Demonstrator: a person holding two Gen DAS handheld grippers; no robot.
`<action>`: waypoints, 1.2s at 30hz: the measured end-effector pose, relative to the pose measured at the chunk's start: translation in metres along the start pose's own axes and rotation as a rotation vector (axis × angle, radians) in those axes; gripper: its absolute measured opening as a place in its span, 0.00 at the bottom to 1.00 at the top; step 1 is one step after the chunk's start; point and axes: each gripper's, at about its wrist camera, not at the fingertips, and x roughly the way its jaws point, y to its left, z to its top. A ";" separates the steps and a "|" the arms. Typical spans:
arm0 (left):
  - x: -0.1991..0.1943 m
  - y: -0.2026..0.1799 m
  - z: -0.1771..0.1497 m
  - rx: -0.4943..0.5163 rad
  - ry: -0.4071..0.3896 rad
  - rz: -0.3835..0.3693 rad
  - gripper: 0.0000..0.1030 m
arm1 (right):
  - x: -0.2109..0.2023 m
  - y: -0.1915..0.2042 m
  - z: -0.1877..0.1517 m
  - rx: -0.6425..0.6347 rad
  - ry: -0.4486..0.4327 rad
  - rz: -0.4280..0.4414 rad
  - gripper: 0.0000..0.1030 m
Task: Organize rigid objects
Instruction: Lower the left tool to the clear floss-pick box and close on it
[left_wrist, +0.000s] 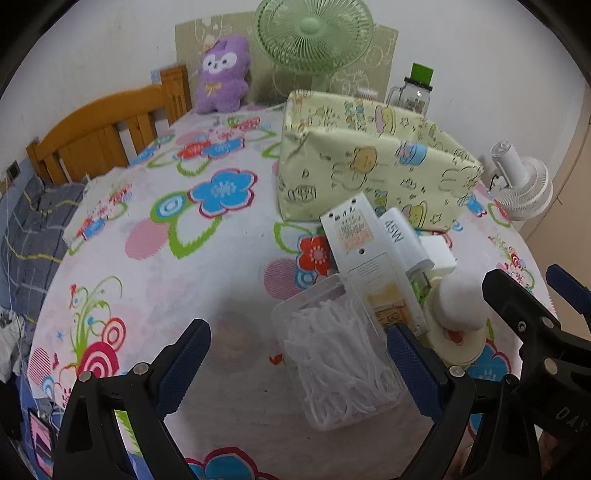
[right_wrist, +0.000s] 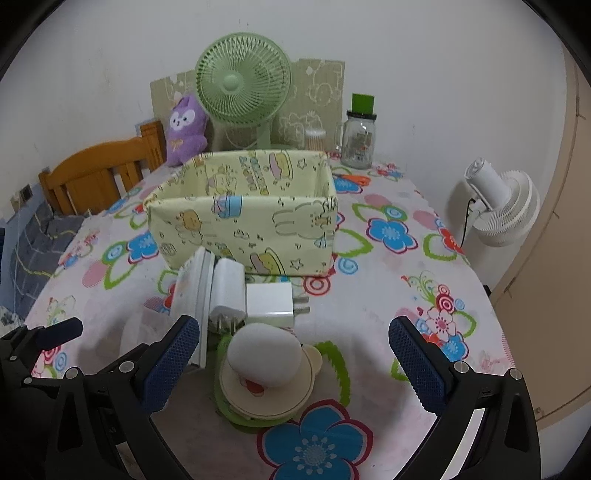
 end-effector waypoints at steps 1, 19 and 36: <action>0.003 0.000 -0.001 0.000 0.007 0.005 0.94 | 0.002 0.000 -0.001 -0.003 0.006 -0.001 1.00; 0.019 0.004 -0.012 -0.025 0.061 -0.058 0.82 | 0.037 0.004 -0.010 0.018 0.101 -0.007 1.00; 0.034 0.000 -0.006 0.047 0.069 0.041 0.62 | 0.059 0.012 -0.013 -0.014 0.149 -0.007 0.79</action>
